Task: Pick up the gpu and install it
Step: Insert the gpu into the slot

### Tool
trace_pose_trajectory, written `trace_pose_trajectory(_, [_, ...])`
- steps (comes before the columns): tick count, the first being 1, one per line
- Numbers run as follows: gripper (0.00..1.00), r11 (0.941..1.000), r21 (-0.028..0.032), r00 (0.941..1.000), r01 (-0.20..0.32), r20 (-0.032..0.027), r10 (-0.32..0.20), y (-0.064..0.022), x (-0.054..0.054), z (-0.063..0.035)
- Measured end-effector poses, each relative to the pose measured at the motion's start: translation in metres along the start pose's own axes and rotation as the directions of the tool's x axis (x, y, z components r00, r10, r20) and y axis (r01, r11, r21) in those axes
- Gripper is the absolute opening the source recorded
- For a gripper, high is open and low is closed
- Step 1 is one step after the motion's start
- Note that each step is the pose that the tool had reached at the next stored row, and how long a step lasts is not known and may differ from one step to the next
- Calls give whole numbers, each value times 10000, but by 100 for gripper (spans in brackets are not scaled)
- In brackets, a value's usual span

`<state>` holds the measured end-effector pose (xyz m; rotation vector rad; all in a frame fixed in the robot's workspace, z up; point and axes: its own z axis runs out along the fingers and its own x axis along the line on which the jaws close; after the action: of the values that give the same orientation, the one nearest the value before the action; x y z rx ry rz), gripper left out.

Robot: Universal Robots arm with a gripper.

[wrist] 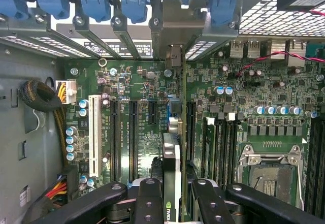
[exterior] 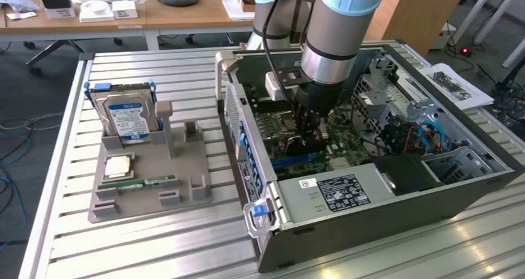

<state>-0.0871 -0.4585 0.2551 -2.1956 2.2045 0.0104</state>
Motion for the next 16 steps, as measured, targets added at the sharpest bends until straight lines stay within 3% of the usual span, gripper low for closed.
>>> trace_pose_trajectory(10, [27,10000,3,10000,4,-1,-4,-11,0,0])
trace_pose_trajectory(16, [27,10000,62,10000,37,1,-37,14,3,0])
